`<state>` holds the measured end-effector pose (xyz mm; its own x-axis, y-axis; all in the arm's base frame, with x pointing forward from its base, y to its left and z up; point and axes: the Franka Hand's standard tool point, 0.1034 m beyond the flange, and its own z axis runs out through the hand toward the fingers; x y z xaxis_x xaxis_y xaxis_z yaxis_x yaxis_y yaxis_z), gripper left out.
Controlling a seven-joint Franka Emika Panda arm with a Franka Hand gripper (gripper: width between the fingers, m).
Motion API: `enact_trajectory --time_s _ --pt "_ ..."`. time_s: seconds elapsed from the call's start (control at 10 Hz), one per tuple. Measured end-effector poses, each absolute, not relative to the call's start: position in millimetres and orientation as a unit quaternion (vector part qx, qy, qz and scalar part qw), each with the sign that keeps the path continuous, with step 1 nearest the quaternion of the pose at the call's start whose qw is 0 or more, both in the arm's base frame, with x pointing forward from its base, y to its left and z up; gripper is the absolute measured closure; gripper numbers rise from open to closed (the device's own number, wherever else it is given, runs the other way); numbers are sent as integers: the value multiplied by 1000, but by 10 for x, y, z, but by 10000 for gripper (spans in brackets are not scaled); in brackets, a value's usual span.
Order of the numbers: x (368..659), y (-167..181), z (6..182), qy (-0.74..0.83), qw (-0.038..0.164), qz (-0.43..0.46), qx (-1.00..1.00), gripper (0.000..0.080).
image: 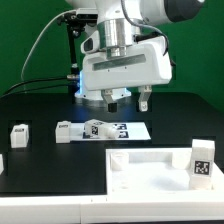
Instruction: Assemble square table
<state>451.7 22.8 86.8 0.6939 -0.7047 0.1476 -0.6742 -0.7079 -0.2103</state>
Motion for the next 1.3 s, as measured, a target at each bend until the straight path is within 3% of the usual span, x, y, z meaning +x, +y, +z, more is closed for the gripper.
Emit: enact_trajectory --time_s 0.2,0.5,1.0,1.3 --pt "4543 245 877 320 62 -113 -938 151" --pt "4650 454 1038 74 50 -118 -989 151" --pt "4650 426 1050 -52 26 -122 -991 151" --pt "4616 237 824 -51 61 -11 -997 151"
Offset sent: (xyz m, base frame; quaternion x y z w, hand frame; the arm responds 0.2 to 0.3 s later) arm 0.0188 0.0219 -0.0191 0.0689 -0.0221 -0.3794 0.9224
